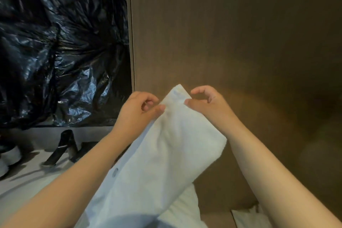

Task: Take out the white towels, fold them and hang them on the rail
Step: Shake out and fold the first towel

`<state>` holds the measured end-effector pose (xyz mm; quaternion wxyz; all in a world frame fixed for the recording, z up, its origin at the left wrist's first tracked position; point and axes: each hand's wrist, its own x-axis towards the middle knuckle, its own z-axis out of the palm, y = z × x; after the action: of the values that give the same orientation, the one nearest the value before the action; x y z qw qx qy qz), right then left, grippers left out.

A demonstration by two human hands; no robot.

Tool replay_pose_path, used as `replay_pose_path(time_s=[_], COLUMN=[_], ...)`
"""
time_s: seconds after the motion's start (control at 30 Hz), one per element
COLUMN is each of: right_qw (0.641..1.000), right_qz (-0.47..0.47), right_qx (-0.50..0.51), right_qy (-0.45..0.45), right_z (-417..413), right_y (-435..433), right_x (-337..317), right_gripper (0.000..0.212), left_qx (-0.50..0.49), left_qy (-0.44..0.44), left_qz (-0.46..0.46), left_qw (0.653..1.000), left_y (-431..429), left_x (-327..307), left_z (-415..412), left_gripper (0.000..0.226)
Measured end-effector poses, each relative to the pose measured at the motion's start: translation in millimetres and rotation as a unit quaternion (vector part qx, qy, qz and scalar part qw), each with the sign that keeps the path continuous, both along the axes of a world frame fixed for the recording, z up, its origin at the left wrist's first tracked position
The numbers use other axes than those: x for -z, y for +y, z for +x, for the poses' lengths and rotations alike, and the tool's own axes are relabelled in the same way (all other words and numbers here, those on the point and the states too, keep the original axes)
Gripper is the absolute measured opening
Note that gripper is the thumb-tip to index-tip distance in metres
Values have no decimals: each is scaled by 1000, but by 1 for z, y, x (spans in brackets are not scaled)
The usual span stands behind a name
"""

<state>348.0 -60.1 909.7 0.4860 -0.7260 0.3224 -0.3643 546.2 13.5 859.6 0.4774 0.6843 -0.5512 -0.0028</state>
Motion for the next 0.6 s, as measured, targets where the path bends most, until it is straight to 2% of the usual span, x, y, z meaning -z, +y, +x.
replay_pose_path(time_s=[0.17,0.3,0.37,0.47,0.6], right_qw=[993,978,973,965,956], right_qz=[-30,-64,-91,-142,-160], right_qx=[38,70,89,158,190], right_qy=[-112,-187,-195,-153,-157], right_z=[16,23,27,31,35], right_y=[-1,0,-1,-5,-4], right_x=[-60,-93,-103,-109,-110], right_gripper=[15,20,23,27,26], left_qx=[45,82,111,155,153], left_qy=[29,49,42,1,-40], left_qz=[-105,-162,-182,-169,-170], left_qw=[993,982,976,973,973], left_y=[12,23,28,32,30], left_x=[-41,-79,-93,-100,-97], left_z=[-4,-3,-3,-7,-11], left_gripper=[4,28,31,30,46])
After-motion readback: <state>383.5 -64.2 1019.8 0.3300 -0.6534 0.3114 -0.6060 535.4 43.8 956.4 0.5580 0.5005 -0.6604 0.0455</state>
